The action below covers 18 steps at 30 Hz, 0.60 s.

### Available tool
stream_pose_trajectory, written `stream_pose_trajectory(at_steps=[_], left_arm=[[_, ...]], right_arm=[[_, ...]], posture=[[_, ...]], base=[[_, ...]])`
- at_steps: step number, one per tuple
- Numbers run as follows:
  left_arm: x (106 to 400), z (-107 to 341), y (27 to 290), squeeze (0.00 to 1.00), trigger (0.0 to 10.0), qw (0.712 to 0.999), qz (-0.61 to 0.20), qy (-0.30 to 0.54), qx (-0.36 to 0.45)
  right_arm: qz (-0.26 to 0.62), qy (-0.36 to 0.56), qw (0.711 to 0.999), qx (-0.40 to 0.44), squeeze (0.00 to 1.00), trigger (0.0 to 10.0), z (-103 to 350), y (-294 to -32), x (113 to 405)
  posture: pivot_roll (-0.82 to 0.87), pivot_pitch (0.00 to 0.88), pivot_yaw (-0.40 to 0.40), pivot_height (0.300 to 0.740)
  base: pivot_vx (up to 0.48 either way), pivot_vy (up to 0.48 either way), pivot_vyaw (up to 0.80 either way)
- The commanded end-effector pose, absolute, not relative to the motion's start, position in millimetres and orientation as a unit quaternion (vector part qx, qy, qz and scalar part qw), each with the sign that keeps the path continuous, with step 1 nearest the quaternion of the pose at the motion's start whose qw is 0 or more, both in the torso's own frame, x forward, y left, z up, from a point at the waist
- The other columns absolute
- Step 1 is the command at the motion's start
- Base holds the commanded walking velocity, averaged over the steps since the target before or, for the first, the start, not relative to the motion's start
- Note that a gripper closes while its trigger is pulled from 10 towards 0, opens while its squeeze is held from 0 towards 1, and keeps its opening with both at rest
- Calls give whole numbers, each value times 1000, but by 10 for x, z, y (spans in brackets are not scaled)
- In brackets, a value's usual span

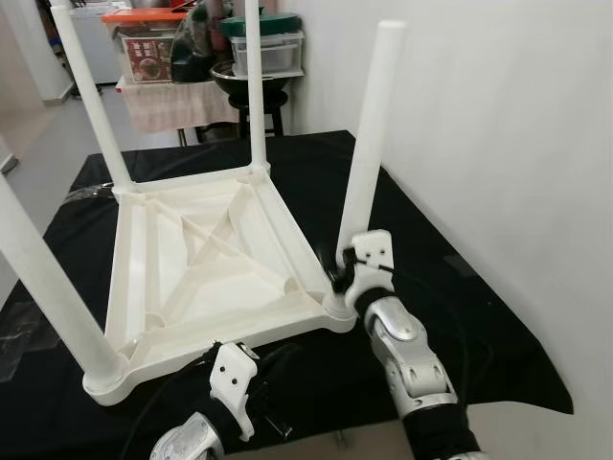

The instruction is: Building children table

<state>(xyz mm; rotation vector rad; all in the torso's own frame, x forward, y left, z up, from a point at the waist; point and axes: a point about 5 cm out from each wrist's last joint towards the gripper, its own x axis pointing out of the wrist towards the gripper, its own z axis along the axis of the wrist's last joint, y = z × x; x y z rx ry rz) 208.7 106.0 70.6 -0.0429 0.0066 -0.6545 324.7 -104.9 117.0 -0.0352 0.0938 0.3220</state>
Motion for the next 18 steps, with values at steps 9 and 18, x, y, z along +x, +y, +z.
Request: stream_pose_trajectory(at_steps=[9, 18], left_arm=[[2106, 683, 1058, 0, 10000, 947, -320, 11, -23], [2119, 670, 1056, 0, 10000, 947, -320, 12, -23]], right_arm=[[407, -4, 901, -149, 0, 10000, 1650, -1143, 3450], [523, 42, 839, -142, 0, 10000, 1715, -1261, 3561]], posture=[[32, 0, -15, 740], [45, 0, -14, 740]], base=[[0, 0, 0], [0, 0, 0]])
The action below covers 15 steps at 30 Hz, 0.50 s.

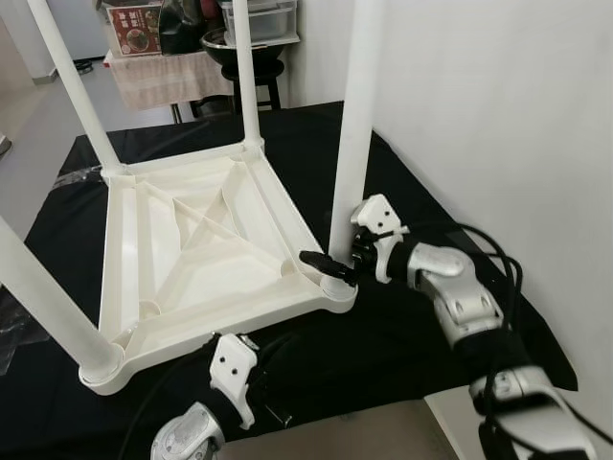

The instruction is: Building children table

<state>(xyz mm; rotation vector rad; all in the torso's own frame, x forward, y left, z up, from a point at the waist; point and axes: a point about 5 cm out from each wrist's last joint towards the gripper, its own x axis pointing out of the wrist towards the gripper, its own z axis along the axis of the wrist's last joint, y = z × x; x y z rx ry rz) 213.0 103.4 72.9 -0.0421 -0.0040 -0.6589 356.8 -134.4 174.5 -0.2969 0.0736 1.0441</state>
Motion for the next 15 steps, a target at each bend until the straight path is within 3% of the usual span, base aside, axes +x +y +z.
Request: stream_pose_trajectory(at_steps=[1, 2, 3, 15], left_arm=[[2119, 666, 1056, 0, 10000, 947, -321, 13, -23], [2119, 662, 1056, 0, 10000, 947, -321, 14, -23], [2118, 661, 1057, 0, 10000, 947, -321, 14, -23], [2099, 666, 1048, 0, 10000, 946, -323, 15, -25]], right_arm=[[525, 41, 840, -131, 0, 10000, 1745, -1267, 3595], [524, 40, 843, -118, 0, 8392, 1772, -1266, 3624], [522, 38, 845, -111, 0, 0, 1793, -1269, 3653], [508, 28, 855, -99, 0, 0, 1742, -1408, 3622]], posture=[[47, 0, -13, 740], [47, 0, -13, 740], [50, 0, -13, 740], [47, 0, -8, 740]], base=[[0, 0, 0], [0, 0, 0], [0, 0, 0], [0, 0, 0]])
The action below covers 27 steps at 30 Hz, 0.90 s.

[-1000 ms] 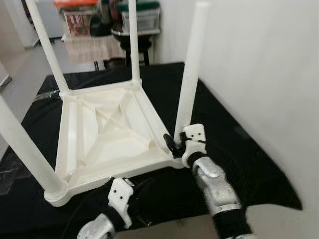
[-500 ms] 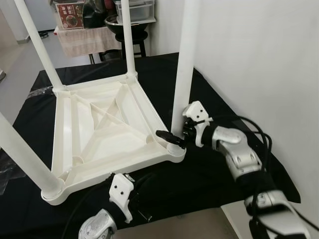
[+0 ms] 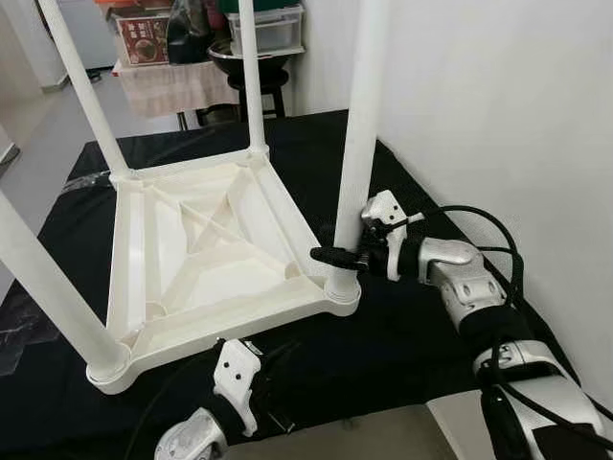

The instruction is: Building children table

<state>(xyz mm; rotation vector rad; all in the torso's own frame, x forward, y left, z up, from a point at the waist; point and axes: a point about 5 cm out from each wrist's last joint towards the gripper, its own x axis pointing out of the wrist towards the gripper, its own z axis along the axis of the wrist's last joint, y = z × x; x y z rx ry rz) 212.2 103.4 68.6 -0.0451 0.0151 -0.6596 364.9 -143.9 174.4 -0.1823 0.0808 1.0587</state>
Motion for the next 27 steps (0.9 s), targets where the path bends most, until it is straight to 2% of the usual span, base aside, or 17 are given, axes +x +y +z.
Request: stream_pose_trajectory(at_steps=[1, 3, 4, 5, 7, 8, 10, 11, 12, 13, 14, 18, 26, 27], left_arm=[[2099, 666, 1048, 0, 10000, 946, -323, 15, -25], [2096, 667, 1048, 0, 10000, 946, -323, 14, -25], [2093, 669, 1053, 0, 10000, 946, -323, 14, -25], [2093, 669, 1053, 0, 10000, 946, -323, 14, -25], [2086, 676, 1075, 0, 10000, 946, -322, 13, -24], [2086, 676, 1075, 0, 10000, 946, -322, 13, -24], [2081, 682, 1099, 0, 10000, 946, -322, 13, -22], [2081, 682, 1099, 0, 10000, 946, -322, 13, -22], [2079, 684, 1104, 0, 10000, 946, -322, 13, -21], [2079, 684, 1104, 0, 10000, 946, -322, 13, -21], [2083, 685, 1113, 0, 10000, 946, -322, 14, -18], [2087, 684, 1116, 0, 10000, 946, -322, 14, -15], [2094, 686, 1096, 0, 10000, 947, -321, 13, -16], [2094, 687, 1092, 0, 10000, 947, -321, 13, -17]], right_arm=[[508, 28, 855, -99, 0, 0, 1742, -1408, 3622], [496, 30, 861, -103, 0, 0, 1703, -1463, 3603], [471, 42, 876, -98, 0, 0, 1605, -1508, 3561], [471, 42, 876, -98, 0, 0, 1605, -1508, 3561], [411, 80, 903, -94, 0, 0, 1309, -1488, 3418], [411, 80, 903, -94, 0, 0, 1309, -1488, 3418], [235, 129, 960, -77, 0, 0, 893, -1346, 3217], [235, 129, 960, -77, 0, 0, 893, -1346, 3217], [164, 146, 973, -67, 0, 0, 778, -1311, 3124], [164, 146, 973, -67, 0, 0, 778, -1311, 3124], [165, 149, 974, -52, 0, 0, 701, -1069, 3004], [181, 131, 973, -63, 0, 0, 759, -982, 3047], [166, 125, 975, -77, 0, 0, 867, -978, 3109], [162, 127, 975, -78, 0, 10000, 873, -990, 3117]], posture=[[47, 0, -8, 740], [43, 0, -8, 740], [34, 0, -9, 740], [34, 0, -9, 740], [26, 0, -4, 740], [26, 0, -4, 740], [20, 0, 3, 740], [20, 0, 3, 740], [20, 0, 3, 740], [20, 0, 3, 740], [30, 0, 11, 740], [32, 0, 7, 740], [28, 0, 4, 740], [27, 0, 5, 740]], base=[[0, 0, 0], [0, 0, 0], [0, 0, 0], [0, 0, 0], [0, 0, 0], [0, 0, 0], [0, 0, 0], [0, 0, 0], [0, 0, 0], [0, 0, 0], [0, 0, 0], [0, 0, 0], [0, 0, 0], [0, 0, 0]])
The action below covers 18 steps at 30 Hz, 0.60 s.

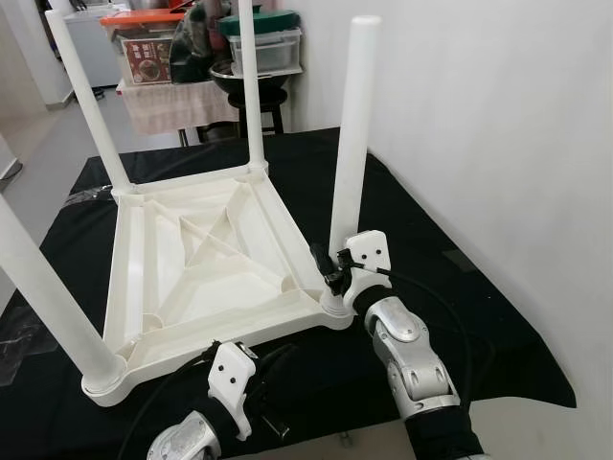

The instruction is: Building children table

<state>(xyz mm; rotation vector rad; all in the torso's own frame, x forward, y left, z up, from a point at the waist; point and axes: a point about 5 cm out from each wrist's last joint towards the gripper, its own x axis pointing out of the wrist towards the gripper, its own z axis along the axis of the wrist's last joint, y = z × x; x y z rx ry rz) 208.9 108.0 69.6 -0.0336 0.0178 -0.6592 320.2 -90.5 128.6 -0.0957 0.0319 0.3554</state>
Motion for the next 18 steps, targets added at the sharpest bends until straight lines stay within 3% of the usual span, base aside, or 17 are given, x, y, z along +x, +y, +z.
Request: stream_pose_trajectory(at_steps=[1, 2, 3, 6, 10, 11, 12, 13, 18], left_arm=[[2094, 687, 1092, 0, 10000, 947, -321, 13, -17], [2093, 690, 1089, 0, 10000, 947, -322, 13, -17], [2093, 692, 1086, 0, 10000, 947, -322, 13, -18], [2092, 696, 1080, 0, 10000, 946, -323, 13, -18], [2089, 697, 1076, 0, 10000, 946, -323, 13, -17], [2088, 698, 1076, 0, 10000, 947, -321, 13, -16], [2088, 698, 1076, 0, 10000, 947, -321, 13, -16], [2092, 699, 1072, 0, 10000, 947, -320, 12, -15], [2098, 698, 1070, 0, 10000, 947, -320, 11, -13]], right_arm=[[162, 127, 975, -78, 0, 10000, 873, -990, 3117], [168, 121, 976, -67, 0, 10000, 928, -976, 3127], [173, 115, 976, -58, 996, 10000, 969, -965, 3134], [248, 72, 965, -45, 1000, 10000, 1166, -931, 3190], [318, 39, 946, -50, 1000, 10000, 1322, -979, 3232], [350, 30, 934, -55, 753, 10000, 1390, -1063, 3264], [350, 30, 934, -55, 753, 10000, 1390, -1063, 3264], [401, 23, 913, -78, 0, 10000, 1480, -1229, 3335], [433, 21, 897, -88, 0, 10000, 1554, -1316, 3399]], posture=[[27, 0, 5, 740], [28, 0, 5, 740], [27, 0, 6, 740], [38, 0, 5, 740], [46, 0, 0, 740], [46, 0, 0, 740], [46, 0, 0, 740], [51, 0, -7, 740], [56, 0, -8, 740]], base=[[0, 0, 0], [0, 0, 0], [0, 0, 0], [0, 0, 0], [0, 0, 0], [0, 0, 0], [0, 0, 0], [0, 0, 0], [0, 0, 0]])
